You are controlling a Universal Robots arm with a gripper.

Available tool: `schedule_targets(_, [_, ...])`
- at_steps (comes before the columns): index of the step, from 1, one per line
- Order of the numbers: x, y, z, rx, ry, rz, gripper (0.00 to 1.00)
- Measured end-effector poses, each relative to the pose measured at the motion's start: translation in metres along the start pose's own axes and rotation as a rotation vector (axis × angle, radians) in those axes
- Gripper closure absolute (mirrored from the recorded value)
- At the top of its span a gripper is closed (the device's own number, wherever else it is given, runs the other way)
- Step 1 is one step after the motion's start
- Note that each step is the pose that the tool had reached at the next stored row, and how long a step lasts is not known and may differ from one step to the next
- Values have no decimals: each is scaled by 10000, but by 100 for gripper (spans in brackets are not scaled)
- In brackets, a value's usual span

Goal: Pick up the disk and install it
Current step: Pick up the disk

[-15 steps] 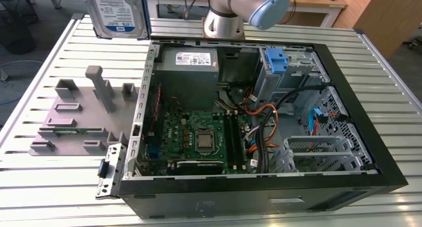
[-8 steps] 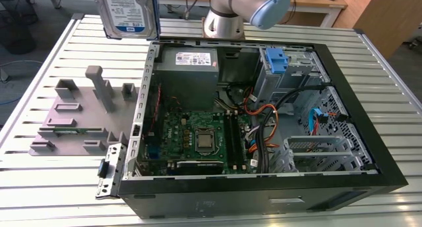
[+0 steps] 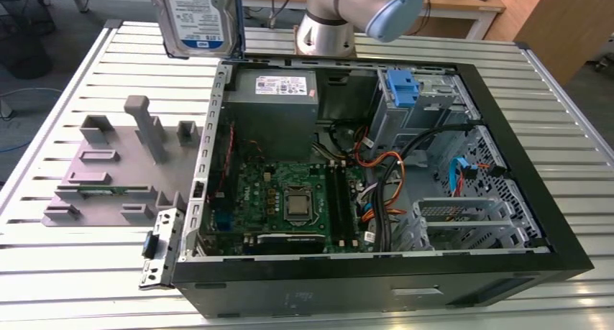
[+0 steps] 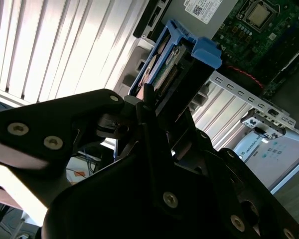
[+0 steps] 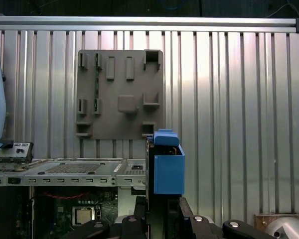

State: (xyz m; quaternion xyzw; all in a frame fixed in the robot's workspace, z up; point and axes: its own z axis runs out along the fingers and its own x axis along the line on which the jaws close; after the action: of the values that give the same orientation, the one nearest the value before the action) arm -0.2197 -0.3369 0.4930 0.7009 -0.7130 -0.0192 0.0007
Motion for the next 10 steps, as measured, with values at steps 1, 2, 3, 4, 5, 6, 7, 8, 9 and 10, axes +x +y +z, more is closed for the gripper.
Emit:
schedule_targets(1, [9, -13, 0, -1, 1, -1, 65])
schedule_targets(2, [19, -27, 0, -2, 2, 0, 65])
schedule_targets(3, [31, -39, 2, -1, 1, 0, 65])
schedule_targets(4, [44, -50, 2, -2, 1, 0, 65])
schedule_targets(5, [59, -61, 2, -2, 0, 1, 65])
schedule_targets(6, [75, -71, 3, -1, -1, 0, 65])
schedule_targets(7, [92, -81, 3, -1, -3, -1, 65])
schedule_targets(8, [111, -91, 4, -1, -4, 0, 65])
schedule_targets(9, [129, -100, 4, -1, -5, 0, 65])
schedule_targets(10, [146, -108, 4, -1, -6, 1, 65])
